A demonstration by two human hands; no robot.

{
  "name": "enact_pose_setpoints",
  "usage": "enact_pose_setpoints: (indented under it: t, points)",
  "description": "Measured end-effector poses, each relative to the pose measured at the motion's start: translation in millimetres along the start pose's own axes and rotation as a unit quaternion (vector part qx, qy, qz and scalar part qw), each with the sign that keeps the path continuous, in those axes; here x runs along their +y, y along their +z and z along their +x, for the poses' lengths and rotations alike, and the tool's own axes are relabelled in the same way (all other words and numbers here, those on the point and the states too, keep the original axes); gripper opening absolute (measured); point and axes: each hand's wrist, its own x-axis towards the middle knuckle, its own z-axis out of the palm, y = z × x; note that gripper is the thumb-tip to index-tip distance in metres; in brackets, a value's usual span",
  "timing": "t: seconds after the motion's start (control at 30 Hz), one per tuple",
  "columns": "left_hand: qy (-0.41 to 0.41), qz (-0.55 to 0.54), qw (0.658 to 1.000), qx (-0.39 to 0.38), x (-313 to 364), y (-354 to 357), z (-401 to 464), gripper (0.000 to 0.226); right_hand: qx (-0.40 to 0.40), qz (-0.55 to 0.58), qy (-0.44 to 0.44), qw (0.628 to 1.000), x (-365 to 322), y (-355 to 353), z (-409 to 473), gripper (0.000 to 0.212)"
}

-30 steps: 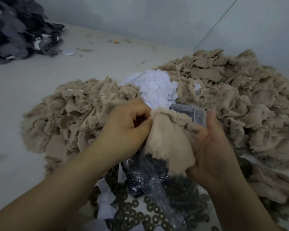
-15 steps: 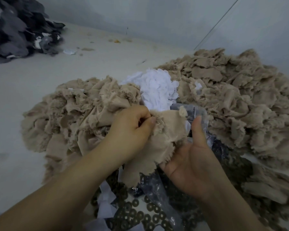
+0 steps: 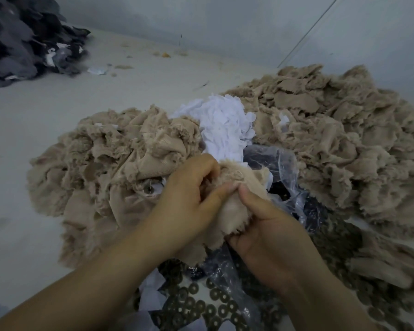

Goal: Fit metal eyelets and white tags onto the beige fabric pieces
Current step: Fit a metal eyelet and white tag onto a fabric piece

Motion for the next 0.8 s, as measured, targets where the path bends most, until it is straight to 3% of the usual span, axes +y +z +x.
enact_pose_setpoints:
  t: [0.13,0.3,0.37,0.5,0.57,0.63,0.8]
  points:
    - [-0.127,-0.129,0.983,0.019,-3.5,-1.0,3.9,0.028,-0.004,0.011,-0.018,1.000,1.3,2.7,-0.8,0.038]
    - [-0.265,-0.329,0.906,0.025,-2.1,3.6,2.8,0.037,0.009,0.028,-0.031,0.999,2.7,3.8,0.4,0.046]
    - [-0.263,-0.346,0.901,0.023,-0.9,3.9,2.3,0.036,0.003,0.018,-0.033,0.999,2.6,3.5,0.2,0.046]
    - [-0.191,-0.248,0.950,-0.022,0.4,-0.7,3.6,0.041,0.002,-0.027,-0.049,0.998,3.9,0.8,-0.8,0.036]
    - [-0.190,-0.225,0.956,-0.011,0.0,-1.4,4.1,0.033,0.004,-0.034,-0.062,0.997,5.5,1.0,-0.6,0.033]
    - [-0.227,-0.255,0.940,0.014,-1.9,-0.8,4.3,0.033,0.008,-0.028,-0.077,0.997,7.2,2.1,0.1,0.034]
    - [-0.282,-0.423,0.860,0.037,-2.3,6.4,1.7,0.048,0.021,0.020,-0.080,0.996,12.4,4.9,2.4,0.041]
